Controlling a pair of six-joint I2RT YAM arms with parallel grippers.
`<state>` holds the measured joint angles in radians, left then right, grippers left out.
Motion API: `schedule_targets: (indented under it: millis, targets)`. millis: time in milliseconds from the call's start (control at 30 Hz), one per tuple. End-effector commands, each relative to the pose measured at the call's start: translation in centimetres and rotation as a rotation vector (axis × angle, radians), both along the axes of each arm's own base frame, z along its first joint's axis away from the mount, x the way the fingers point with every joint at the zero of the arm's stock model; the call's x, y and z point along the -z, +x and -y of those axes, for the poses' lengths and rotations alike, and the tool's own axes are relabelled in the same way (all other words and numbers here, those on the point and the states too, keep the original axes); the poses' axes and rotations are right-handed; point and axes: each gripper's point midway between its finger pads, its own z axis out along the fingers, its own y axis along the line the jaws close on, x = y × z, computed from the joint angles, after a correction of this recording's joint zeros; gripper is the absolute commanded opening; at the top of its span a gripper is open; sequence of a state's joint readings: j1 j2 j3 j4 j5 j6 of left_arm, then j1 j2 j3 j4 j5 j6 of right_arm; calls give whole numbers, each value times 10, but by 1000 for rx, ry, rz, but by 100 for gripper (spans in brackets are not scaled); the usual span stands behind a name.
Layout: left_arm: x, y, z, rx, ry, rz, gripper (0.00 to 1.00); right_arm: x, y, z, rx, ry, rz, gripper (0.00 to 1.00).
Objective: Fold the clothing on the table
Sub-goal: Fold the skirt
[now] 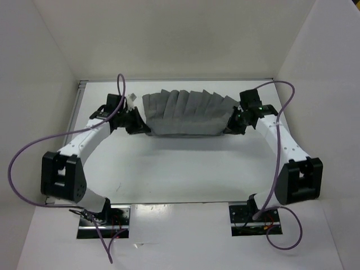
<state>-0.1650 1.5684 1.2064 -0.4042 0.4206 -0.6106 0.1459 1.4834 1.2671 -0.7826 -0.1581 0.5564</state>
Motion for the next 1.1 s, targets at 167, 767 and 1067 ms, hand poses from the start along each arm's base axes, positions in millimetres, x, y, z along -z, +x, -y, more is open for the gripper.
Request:
schedule_targets:
  millis: [167,767,1067]
  targets:
    - [-60,-118,-11,-35,-111,48,0,-63,-104,-28,-65,143,76,0]
    - [22,-47,-20,-86,47,-136,1,2,-71,-23,-14,36,-108,0]
    - [8,-29,-12,-57,19,-108,1,5,-90,-13,34,9,-143,0]
